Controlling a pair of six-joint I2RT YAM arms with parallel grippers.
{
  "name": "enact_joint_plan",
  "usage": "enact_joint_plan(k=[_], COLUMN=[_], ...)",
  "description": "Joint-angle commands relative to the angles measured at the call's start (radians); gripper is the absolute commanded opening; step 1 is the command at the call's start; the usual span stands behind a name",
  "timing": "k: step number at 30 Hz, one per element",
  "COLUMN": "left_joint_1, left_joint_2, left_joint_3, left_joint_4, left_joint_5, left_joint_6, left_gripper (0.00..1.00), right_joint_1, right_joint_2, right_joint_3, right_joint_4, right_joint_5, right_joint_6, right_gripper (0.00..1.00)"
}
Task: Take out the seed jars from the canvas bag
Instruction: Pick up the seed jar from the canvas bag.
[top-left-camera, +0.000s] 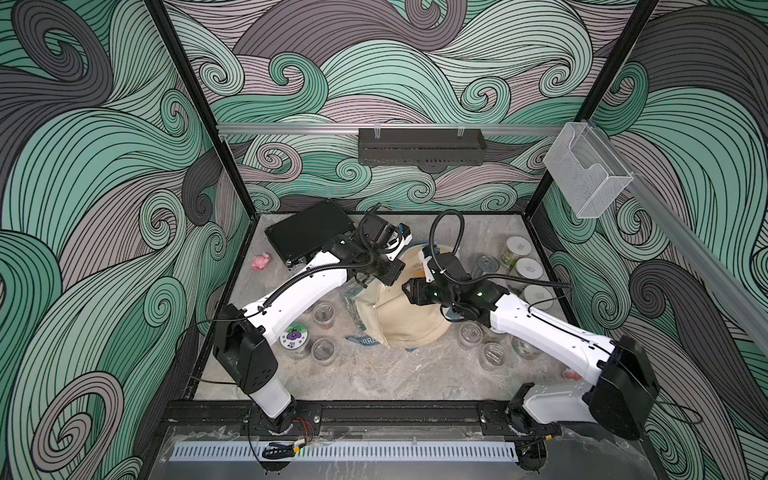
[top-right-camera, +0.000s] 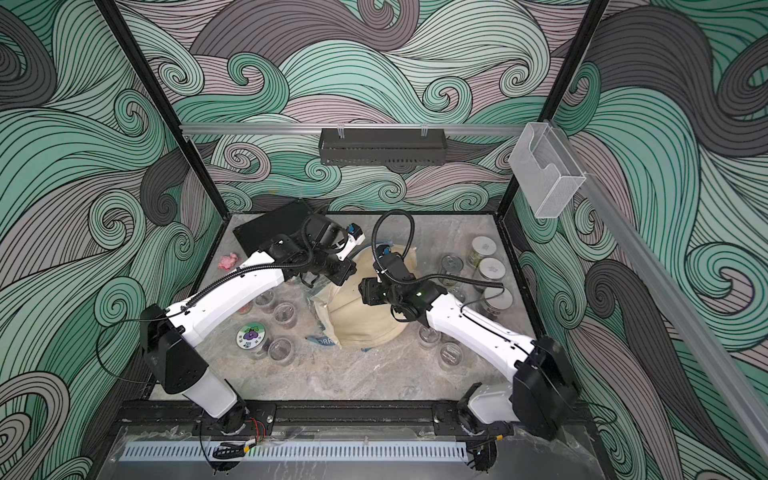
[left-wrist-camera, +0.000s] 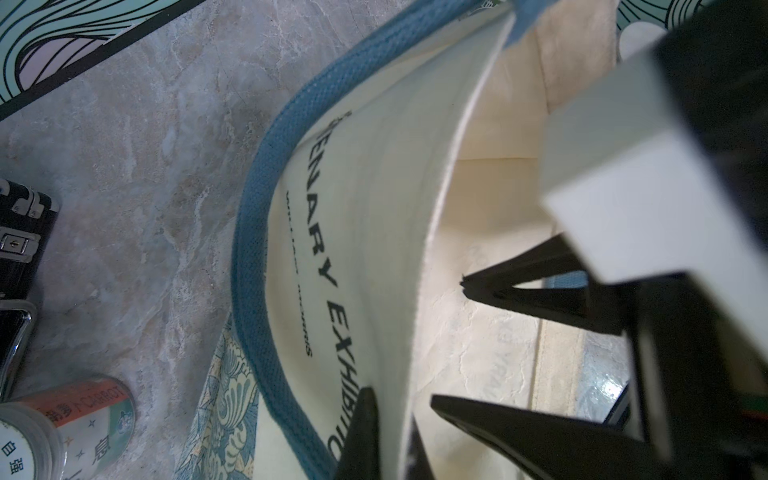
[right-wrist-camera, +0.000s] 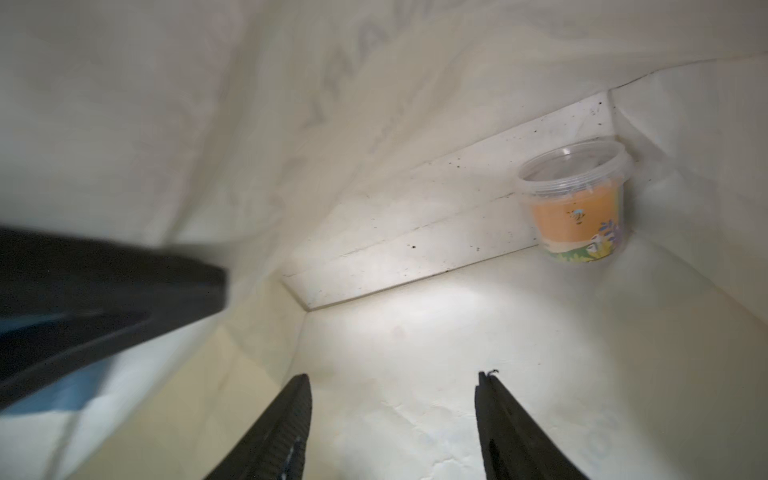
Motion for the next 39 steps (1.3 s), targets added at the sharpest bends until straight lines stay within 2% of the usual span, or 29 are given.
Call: enact_joint_plan(k=[1, 8, 12, 19, 29, 39], left_joint_1=[-0.006, -0.003, 0.003, 0.033, 0.085, 0.103], left_joint_2=[0.004, 0.016, 0.025, 0.038, 0.054, 0.067], left_joint_3=[0.005, 0.006, 0.008, 0.013, 0.018, 0.024], left_joint_4=[0.037, 0.034, 0.033, 0.037, 0.05, 0.051], left_joint_5=[-0.022, -0.043, -0.035, 0.006, 0.111, 0.148], left_joint_6=[0.017, 0.02, 0.019, 0.008, -0.014, -0.023], left_gripper=[0.03, 0.04, 0.04, 0.04, 0.04, 0.04], right_joint_1=[0.002, -0.021, -0.04, -0.073, -0.122, -0.175], right_joint_2=[0.059, 0.169, 0.225, 0.306, 0.39, 0.449], right_joint_3=[0.038, 0.093, 0.112, 0.146, 0.179, 0.198], right_joint_4=[0.04, 0.027, 0.034, 0.059, 0.099, 0.12], right_joint_5=[0.115, 0.211, 0.226, 0.221, 0.21, 0.144], right_joint_6=[-0.09, -0.14, -0.156, -0.177, -0.242, -0.241], right_gripper=[0.64, 0.69, 0.78, 0.84, 0.84, 0.84])
